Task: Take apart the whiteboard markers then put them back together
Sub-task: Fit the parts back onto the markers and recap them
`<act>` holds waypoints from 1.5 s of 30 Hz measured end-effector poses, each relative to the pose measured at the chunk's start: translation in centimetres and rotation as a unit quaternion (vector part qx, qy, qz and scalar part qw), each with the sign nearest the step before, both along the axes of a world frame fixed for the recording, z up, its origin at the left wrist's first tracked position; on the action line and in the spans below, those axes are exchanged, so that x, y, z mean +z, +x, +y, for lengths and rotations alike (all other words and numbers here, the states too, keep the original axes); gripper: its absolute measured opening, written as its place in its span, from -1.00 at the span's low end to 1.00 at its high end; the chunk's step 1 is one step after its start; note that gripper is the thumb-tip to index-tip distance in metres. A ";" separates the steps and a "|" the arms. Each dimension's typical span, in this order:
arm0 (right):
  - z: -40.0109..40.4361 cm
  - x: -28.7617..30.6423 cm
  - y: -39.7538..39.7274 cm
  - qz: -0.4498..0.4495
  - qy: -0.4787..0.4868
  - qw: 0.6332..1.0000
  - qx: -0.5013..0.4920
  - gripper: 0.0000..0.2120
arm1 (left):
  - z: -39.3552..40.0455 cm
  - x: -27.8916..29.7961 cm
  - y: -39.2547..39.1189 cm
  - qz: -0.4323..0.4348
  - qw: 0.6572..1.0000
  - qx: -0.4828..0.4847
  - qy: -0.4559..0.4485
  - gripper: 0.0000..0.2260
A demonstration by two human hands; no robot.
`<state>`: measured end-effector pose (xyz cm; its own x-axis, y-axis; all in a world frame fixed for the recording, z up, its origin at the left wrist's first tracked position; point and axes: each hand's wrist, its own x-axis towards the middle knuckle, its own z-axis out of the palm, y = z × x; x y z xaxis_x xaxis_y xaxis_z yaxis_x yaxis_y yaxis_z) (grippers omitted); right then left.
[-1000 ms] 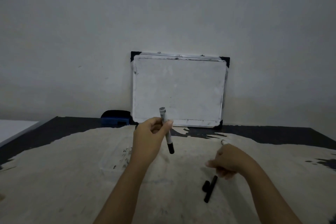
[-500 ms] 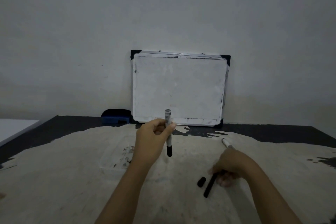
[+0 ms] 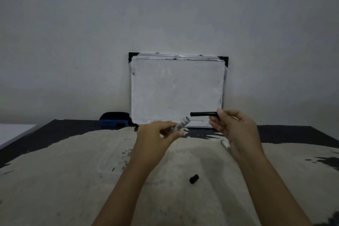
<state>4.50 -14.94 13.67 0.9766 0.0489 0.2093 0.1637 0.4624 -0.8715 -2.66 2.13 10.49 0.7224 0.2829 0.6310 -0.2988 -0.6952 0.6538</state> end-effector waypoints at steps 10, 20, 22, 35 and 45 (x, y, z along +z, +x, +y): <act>0.4 -0.3 -0.3 -0.155 -0.158 0.973 -0.067 -0.91 | -0.5 0.1 -0.3 -0.005 0.998 0.047 0.039 -0.76; 2.7 -2.1 -1.0 -0.219 -0.266 0.938 0.038 -0.86 | -0.7 0.1 -0.4 -0.004 0.996 0.074 0.049 -0.80; 2.4 -2.2 -0.8 -0.199 -0.277 0.938 0.066 -0.83 | -0.5 -0.1 -0.4 0.006 0.997 0.076 0.032 -0.78; -0.1 -6.3 2.2 -0.151 -0.676 0.671 0.266 -0.80 | -0.3 -0.7 -0.2 0.038 0.996 0.078 0.009 -0.74; 0.1 -5.9 2.2 -0.191 -0.523 0.812 0.176 -0.88 | -0.2 -0.9 -0.1 0.063 0.995 0.069 0.019 -0.80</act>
<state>6.72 -14.89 7.75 0.7365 0.6576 0.1582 0.5332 -0.4206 -0.7341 -2.81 1.94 9.58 0.7519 0.3624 0.5508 -0.1160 -0.7496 0.6516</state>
